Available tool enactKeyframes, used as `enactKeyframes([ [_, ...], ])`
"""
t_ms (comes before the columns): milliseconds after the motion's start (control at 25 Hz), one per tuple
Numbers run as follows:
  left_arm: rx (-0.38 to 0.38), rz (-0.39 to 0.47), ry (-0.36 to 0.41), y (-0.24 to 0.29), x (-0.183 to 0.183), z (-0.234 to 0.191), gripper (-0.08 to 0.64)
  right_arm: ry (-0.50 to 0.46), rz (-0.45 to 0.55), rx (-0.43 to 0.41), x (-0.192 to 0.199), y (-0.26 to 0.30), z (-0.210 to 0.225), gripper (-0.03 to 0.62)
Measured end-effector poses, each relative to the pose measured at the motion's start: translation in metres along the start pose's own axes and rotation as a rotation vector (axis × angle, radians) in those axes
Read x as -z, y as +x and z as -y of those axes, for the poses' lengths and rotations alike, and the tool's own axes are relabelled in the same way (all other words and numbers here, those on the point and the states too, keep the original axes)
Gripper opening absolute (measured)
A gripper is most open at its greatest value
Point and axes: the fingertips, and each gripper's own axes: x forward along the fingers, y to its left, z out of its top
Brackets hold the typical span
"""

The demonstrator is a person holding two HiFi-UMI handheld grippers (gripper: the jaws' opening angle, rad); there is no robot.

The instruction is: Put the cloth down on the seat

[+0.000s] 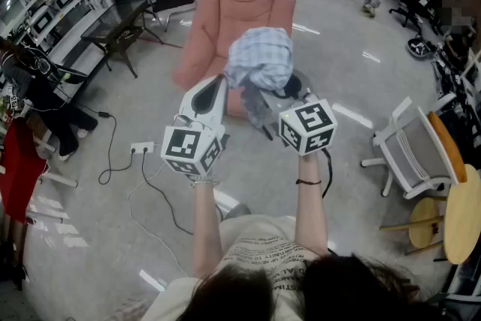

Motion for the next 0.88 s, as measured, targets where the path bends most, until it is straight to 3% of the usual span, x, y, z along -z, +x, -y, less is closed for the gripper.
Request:
enactKeyframes([
  [600,-0.008,-0.026,-0.014,0.001,0.013,-0.003,-0.003,0.017,-0.029,-0.005,0.01,0.007,0.002,0.199],
  [880,-0.044,-0.076,-0.044,-0.016,0.032,-0.011,-0.003,0.083,-0.082,0.008,0.032,0.009,0.002,0.199],
])
